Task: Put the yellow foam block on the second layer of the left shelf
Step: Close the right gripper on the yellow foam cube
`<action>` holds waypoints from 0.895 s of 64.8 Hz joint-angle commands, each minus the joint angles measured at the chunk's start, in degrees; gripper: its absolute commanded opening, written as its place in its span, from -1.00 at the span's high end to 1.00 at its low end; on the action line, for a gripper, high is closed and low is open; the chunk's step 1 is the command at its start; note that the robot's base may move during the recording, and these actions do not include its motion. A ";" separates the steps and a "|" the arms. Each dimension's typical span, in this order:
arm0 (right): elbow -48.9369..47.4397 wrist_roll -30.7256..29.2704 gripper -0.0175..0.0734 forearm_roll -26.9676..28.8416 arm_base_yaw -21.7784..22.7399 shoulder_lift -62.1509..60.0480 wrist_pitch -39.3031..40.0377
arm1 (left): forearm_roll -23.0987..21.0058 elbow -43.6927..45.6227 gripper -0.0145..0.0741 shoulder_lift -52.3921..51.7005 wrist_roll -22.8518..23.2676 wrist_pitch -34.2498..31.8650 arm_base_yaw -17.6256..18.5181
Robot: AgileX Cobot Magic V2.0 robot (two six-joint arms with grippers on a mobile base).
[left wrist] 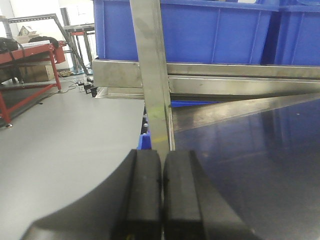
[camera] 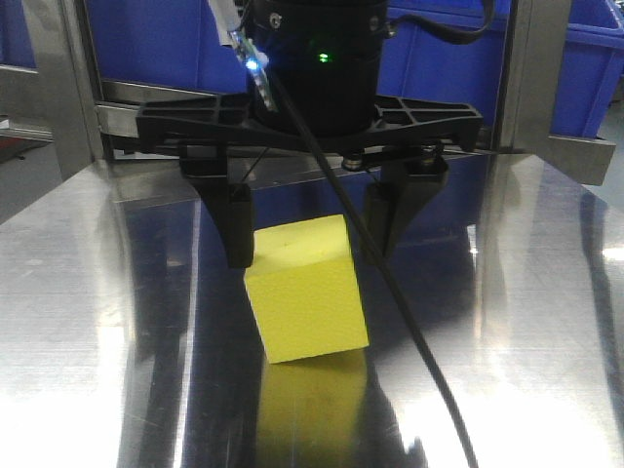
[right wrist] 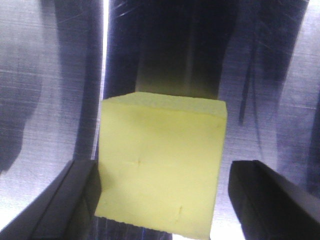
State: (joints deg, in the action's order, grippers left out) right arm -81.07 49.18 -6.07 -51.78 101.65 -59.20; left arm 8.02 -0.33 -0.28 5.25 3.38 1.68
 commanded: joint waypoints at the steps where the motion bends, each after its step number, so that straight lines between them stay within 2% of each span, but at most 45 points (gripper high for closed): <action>1: -1.83 0.08 -0.78 -1.10 0.10 -2.57 1.04 | -0.35 -1.34 0.36 -1.21 0.27 -4.66 -0.17; 58: -2.88 0.03 -0.78 -2.24 0.10 -1.68 0.10 | -0.35 -1.34 0.36 -1.21 0.27 -4.66 -0.17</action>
State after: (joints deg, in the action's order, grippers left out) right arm -82.07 49.18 -6.86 -51.78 102.08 -59.29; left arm 8.02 -0.33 -0.28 5.25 3.38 1.68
